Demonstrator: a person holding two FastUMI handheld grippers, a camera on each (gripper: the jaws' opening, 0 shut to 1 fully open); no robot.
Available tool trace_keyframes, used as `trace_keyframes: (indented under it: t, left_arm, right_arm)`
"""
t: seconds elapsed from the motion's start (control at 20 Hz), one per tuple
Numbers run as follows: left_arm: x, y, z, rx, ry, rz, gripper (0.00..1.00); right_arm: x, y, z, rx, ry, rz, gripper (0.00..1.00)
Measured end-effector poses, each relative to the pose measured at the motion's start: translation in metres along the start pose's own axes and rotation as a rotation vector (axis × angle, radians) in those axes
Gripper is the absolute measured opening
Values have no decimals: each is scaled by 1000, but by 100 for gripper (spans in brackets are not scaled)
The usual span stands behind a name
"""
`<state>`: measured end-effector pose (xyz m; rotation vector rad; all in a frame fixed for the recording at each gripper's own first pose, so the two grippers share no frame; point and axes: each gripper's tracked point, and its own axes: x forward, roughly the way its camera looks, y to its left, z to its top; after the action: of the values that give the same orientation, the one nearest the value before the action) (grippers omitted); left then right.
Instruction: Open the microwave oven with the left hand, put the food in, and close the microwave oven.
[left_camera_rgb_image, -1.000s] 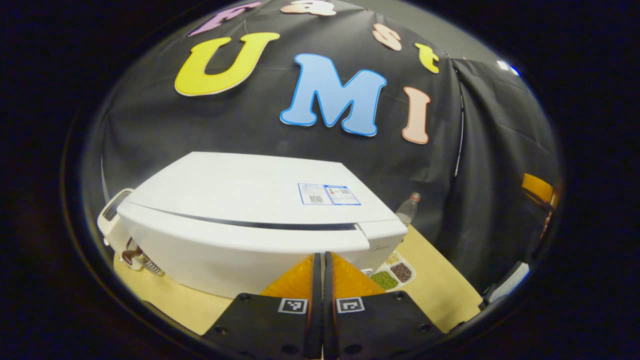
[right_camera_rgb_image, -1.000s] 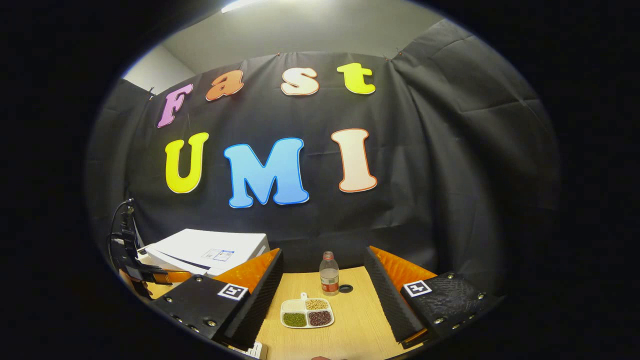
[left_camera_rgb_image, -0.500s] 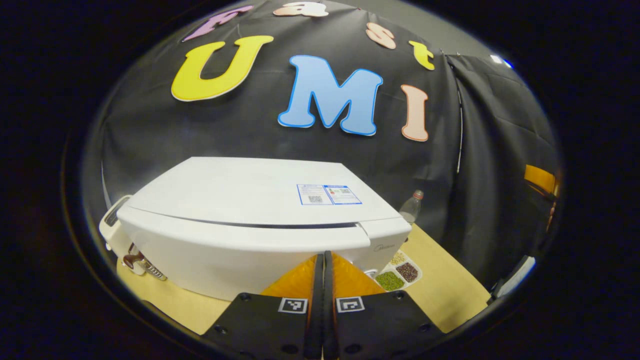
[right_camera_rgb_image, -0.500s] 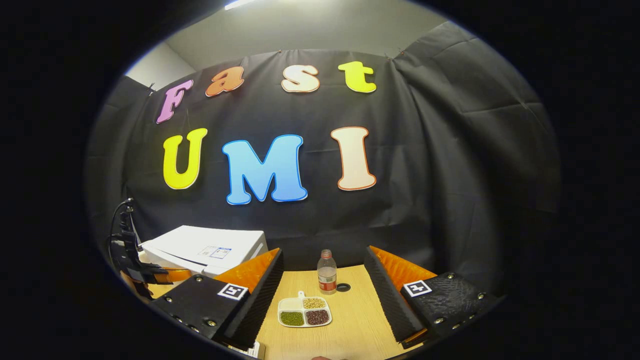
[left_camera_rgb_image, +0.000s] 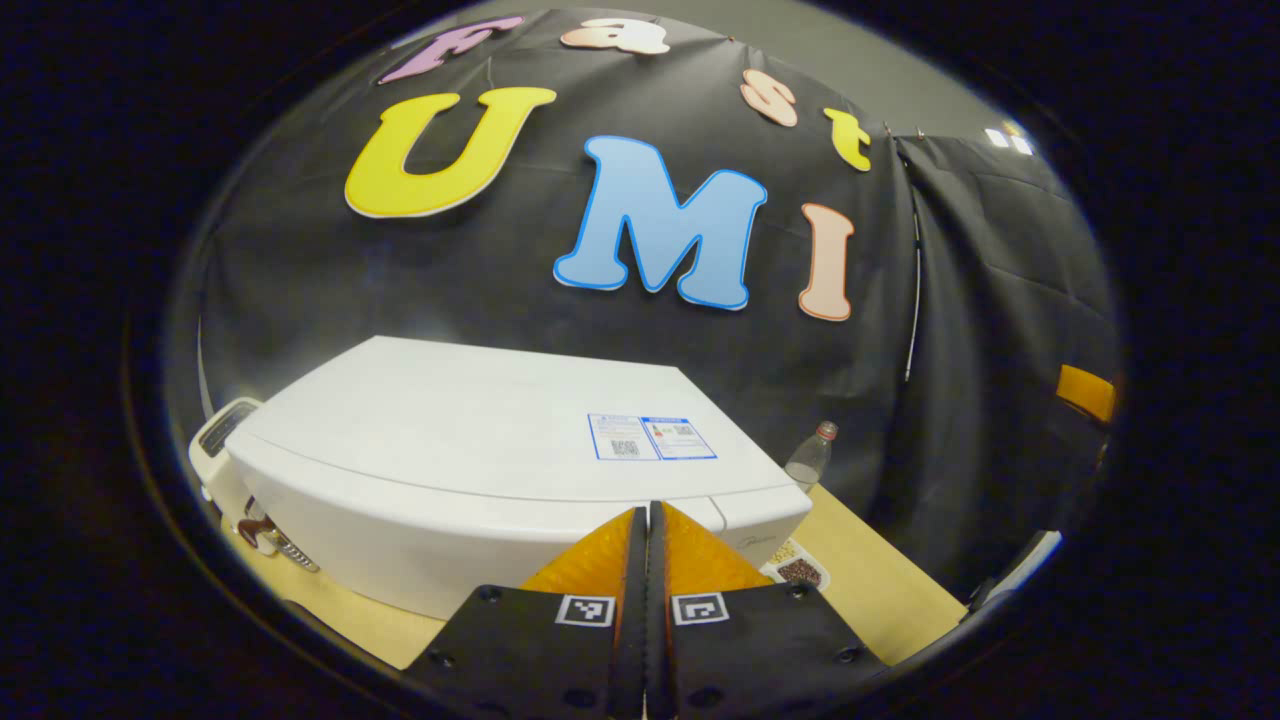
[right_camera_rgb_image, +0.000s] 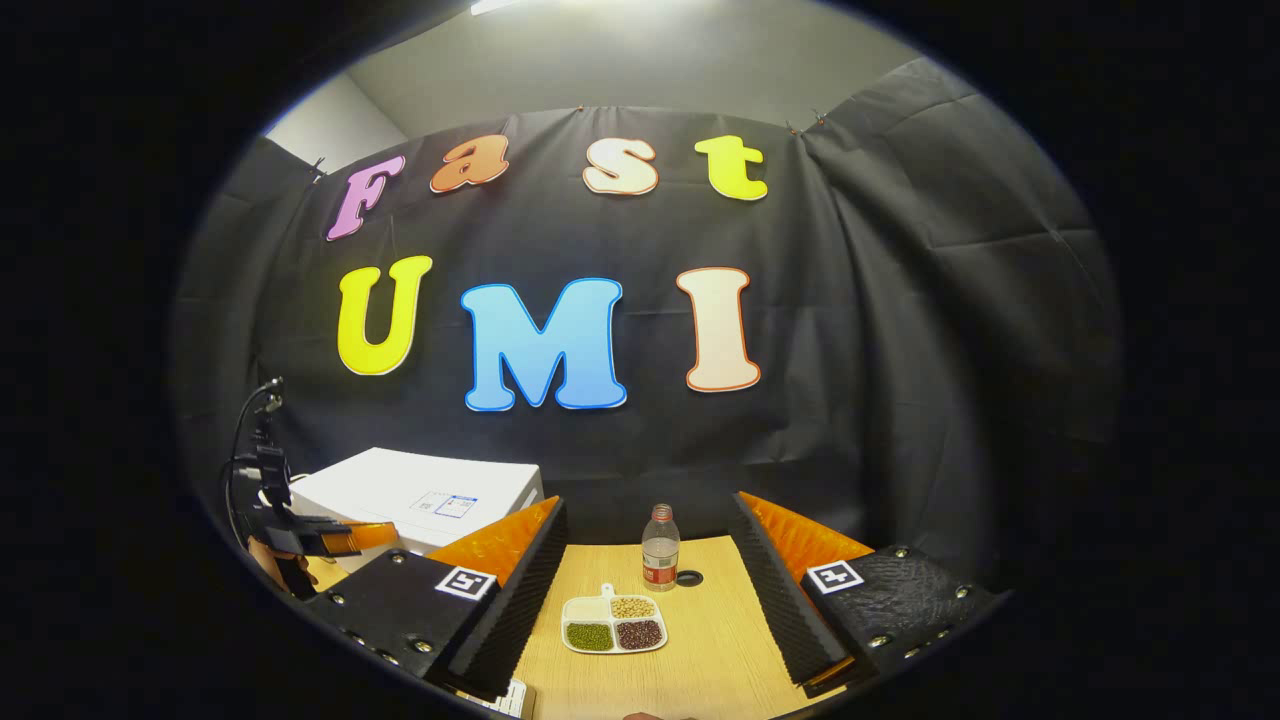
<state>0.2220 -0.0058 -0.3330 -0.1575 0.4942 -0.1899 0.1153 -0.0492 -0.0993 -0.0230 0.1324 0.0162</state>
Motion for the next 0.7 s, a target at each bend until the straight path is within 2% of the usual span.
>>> trace_keyframes:
  t: [0.1, 0.2, 0.35, 0.5, 0.55, 0.65, 0.7]
  left_arm:
    - [-10, 1, 18, 7, -21, 11, 7]
    - [-40, 2, 46, 36, -76, 39, 9]
    - [-104, 10, 111, 131, -201, 107, 8]
    - [-176, 7, 176, 168, -325, 129, 7]
    - [-202, 8, 194, 167, -362, 144, 14]
    - [-240, 20, 219, 175, -420, 212, 98]
    - [-258, 20, 225, 179, -436, 218, 95]
  right_arm:
    - [-4, 7, 6, 1, -10, 11, 97]
    - [-7, 17, 18, 2, -32, 23, 97]
    - [-14, 34, 42, 12, -69, 45, 97]
    - [-19, 53, 65, 12, -88, 67, 97]
    - [-21, 60, 71, 10, -90, 76, 97]
    - [-29, 74, 83, 6, -102, 98, 97]
    - [-34, 80, 90, 1, -112, 101, 98]
